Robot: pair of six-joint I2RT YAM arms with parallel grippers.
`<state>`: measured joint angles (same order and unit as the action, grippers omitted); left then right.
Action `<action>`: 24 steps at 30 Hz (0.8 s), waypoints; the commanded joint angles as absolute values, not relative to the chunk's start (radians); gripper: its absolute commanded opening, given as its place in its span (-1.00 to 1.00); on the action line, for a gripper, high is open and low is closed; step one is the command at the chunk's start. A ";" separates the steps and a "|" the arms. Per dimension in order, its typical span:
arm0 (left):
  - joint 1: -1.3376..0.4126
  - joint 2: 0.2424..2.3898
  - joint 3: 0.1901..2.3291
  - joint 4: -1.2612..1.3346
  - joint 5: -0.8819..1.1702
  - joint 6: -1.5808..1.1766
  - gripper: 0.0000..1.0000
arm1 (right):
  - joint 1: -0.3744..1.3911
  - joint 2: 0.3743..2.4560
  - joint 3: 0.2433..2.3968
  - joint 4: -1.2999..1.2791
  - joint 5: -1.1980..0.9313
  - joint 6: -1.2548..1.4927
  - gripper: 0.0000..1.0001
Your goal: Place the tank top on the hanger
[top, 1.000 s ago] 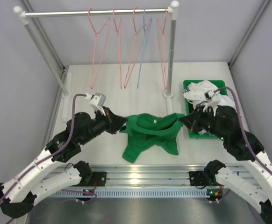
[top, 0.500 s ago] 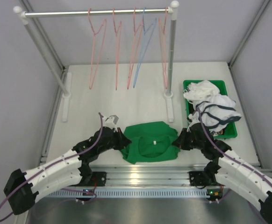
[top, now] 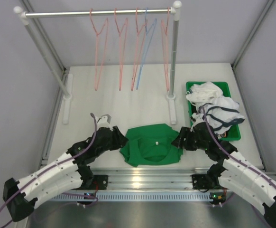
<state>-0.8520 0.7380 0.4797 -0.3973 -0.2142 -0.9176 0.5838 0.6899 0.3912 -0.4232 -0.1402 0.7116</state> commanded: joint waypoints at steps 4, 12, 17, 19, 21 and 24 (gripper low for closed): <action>-0.854 0.591 0.616 -0.615 -0.310 -0.870 0.11 | 0.572 0.660 0.528 -0.521 -0.083 0.692 0.26; -0.854 0.613 1.015 -0.775 -0.359 -0.623 0.13 | 0.572 0.643 0.594 -0.609 -0.032 0.687 0.28; -0.854 0.713 1.297 -0.715 -0.471 -0.445 0.19 | 0.572 0.663 0.610 -0.607 -0.038 0.686 0.26; -0.854 0.794 1.418 -0.675 -0.629 -0.399 0.25 | 0.572 0.673 0.615 -0.604 -0.043 0.683 0.26; -0.854 0.885 1.489 -0.641 -0.743 -0.321 0.31 | 0.572 0.689 0.626 -0.610 -0.044 0.680 0.25; -0.854 1.009 1.598 -0.517 -0.879 -0.158 0.40 | 0.572 0.712 0.640 -0.630 -0.040 0.664 0.22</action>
<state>-0.8520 0.8902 1.5383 -0.6426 -0.6720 -0.3676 0.5838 0.6998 0.5789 -0.6125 -0.0490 0.6907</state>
